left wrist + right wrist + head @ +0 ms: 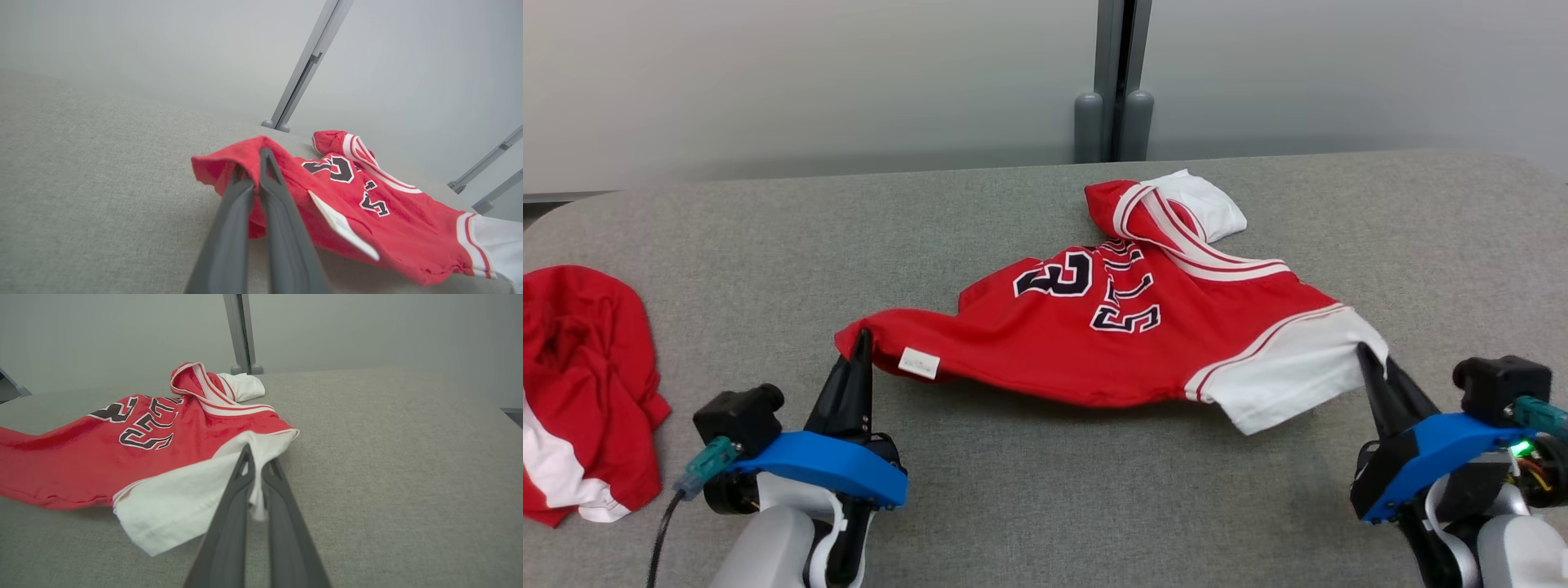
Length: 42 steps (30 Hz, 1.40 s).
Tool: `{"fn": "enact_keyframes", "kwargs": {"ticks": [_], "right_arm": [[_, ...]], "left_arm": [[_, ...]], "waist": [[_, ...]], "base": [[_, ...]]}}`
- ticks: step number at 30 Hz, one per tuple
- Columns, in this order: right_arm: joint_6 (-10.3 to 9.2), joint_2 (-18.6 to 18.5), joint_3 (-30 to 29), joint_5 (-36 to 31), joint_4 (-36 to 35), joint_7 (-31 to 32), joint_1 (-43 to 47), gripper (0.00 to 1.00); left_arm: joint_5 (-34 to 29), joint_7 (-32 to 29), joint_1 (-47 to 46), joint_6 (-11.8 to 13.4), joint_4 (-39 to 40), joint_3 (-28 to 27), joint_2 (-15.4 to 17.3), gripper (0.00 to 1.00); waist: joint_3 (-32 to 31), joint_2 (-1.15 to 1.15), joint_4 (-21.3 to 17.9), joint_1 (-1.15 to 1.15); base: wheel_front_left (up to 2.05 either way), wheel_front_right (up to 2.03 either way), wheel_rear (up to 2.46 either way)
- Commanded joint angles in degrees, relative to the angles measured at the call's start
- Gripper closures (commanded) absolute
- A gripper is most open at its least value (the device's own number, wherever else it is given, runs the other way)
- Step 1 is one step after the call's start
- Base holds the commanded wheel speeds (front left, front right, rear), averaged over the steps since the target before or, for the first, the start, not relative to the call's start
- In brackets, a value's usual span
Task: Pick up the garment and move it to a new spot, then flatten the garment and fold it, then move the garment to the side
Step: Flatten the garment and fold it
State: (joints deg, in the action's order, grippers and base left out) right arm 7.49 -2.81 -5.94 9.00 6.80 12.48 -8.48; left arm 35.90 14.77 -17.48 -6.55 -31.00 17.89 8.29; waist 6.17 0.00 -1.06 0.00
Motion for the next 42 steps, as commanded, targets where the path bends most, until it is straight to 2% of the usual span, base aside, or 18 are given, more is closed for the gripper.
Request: {"fn": "enact_keyframes", "kwargs": {"ticks": [1,4,9,14,18,21,25,28,31,35,42], "right_arm": [[0.01,-0.15,-0.47,0.35,-2.37,0.55,0.71,1.00],[0.01,-0.15,-1.72,1.38,-9.51,2.56,1.78,1.00],[0.02,-0.12,-1.54,1.48,-20.16,6.45,2.27,1.00],[0.02,-0.43,-1.83,0.48,-31.20,10.58,-0.92,1.00],[0.02,-5.29,-1.57,-2.20,-38.20,13.95,-6.49,1.00],[0.01,-9.90,-0.49,-1.24,-39.55,16.66,-12.80,1.00],[0.01,-14.29,0.17,0.16,-35.80,18.14,-22.24,1.00],[0.01,-16.44,0.90,1.36,-29.01,17.60,-29.23,1.00],[0.01,-16.96,2.17,2.30,-20.84,15.47,-36.05,1.00],[0.01,-17.59,4.38,1.89,-9.48,10.18,-45.73,1.00],[0.00,-14.76,10.34,0.97,5.31,-0.35,-64.10,1.00]], "left_arm": [[1.08,-0.60,0.88,-0.42,2.49,-0.49,0.84,1.00],[4.94,-3.98,2.64,-0.63,11.42,-1.26,2.53,1.00],[13.23,-13.03,4.72,-0.73,26.50,-2.90,5.29,1.00],[19.62,-20.80,4.12,1.94,40.26,-5.42,7.64,1.00],[25.11,-26.76,1.07,4.37,48.72,-7.09,8.88,1.00],[27.96,-31.21,-1.87,6.41,52.21,-8.17,10.61,1.00],[30.15,-35.30,-6.14,9.91,52.85,-10.26,12.55,1.00],[31.48,-37.27,-9.91,12.10,50.45,-11.65,13.26,1.00],[30.75,-38.04,-14.39,13.08,46.50,-12.41,14.24,1.00],[27.19,-37.18,-22.11,12.89,39.91,-11.92,15.86,1.00],[22.41,-33.24,-36.53,10.65,27.63,-12.27,17.25,1.00]], "waist": [[-0.20,0.00,-0.21,0.00],[-0.39,0.00,-0.52,0.00],[-0.40,0.00,-1.15,0.00],[0.37,0.00,-2.12,0.00],[1.87,0.00,-2.92,0.00],[3.25,0.00,-3.77,0.00],[6.04,0.00,-4.82,0.00],[8.68,0.00,-5.31,0.00],[11.67,0.00,-5.70,0.00],[15.47,0.00,-5.92,0.00],[19.01,0.00,-7.90,0.00]], "base": [[0.00,0.00,0.00],[0.00,0.00,0.00],[0.00,0.00,0.00],[0.00,0.00,0.00],[0.00,0.00,0.00],[0.00,0.00,0.00],[0.00,0.00,0.00],[0.00,0.00,0.00],[0.00,0.00,0.00],[0.00,0.00,0.00],[0.00,0.00,0.00]]}}
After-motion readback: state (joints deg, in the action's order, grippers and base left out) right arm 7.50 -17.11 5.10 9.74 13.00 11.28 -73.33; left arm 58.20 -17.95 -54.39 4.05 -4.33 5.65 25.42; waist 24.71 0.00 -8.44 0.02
